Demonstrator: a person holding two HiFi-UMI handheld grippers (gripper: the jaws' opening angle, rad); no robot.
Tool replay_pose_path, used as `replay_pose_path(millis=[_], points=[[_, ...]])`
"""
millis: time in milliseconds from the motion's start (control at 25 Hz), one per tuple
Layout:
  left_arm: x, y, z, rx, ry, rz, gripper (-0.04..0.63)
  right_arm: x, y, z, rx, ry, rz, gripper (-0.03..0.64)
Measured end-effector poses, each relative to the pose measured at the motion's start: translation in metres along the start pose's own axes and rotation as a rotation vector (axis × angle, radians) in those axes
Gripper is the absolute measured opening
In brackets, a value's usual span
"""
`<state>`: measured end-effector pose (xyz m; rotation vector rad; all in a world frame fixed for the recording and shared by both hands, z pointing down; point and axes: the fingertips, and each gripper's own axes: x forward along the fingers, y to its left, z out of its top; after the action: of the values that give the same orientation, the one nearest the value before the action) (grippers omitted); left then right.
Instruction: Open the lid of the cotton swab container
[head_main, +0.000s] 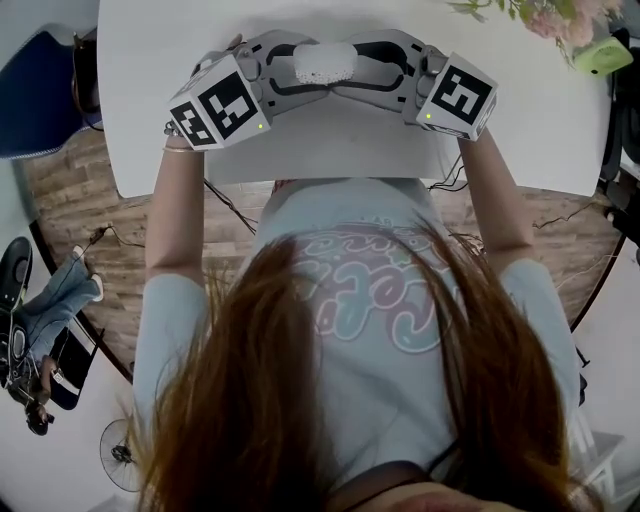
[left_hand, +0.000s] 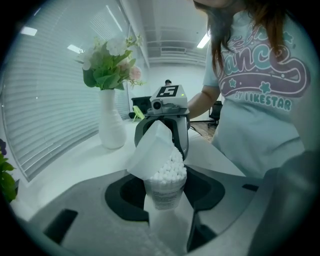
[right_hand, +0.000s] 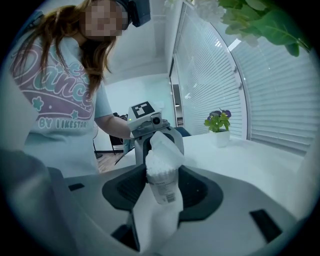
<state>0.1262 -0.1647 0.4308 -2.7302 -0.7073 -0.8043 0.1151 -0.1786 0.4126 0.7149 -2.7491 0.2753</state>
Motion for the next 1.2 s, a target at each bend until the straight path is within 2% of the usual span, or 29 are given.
replay_pose_path(millis=[440, 800, 1000, 1200], points=[[0.007, -0.003, -0.006, 0.003, 0.019, -0.014, 0.192, 0.001, 0.002, -0.007, 0.003, 0.019, -0.013, 0.207], [0.010, -0.003, -0.009, -0.035, 0.042, -0.002, 0.193, 0.002, 0.002, -0.010, 0.020, 0.020, -0.053, 0.209], [0.007, 0.001, -0.012, -0.050, 0.054, 0.060, 0.207, 0.002, 0.001, -0.011, 0.033, 0.009, -0.089, 0.215], [-0.005, 0.008, -0.011, -0.096, 0.011, 0.126, 0.252, 0.000, -0.002, -0.008, 0.066, -0.023, -0.129, 0.265]])
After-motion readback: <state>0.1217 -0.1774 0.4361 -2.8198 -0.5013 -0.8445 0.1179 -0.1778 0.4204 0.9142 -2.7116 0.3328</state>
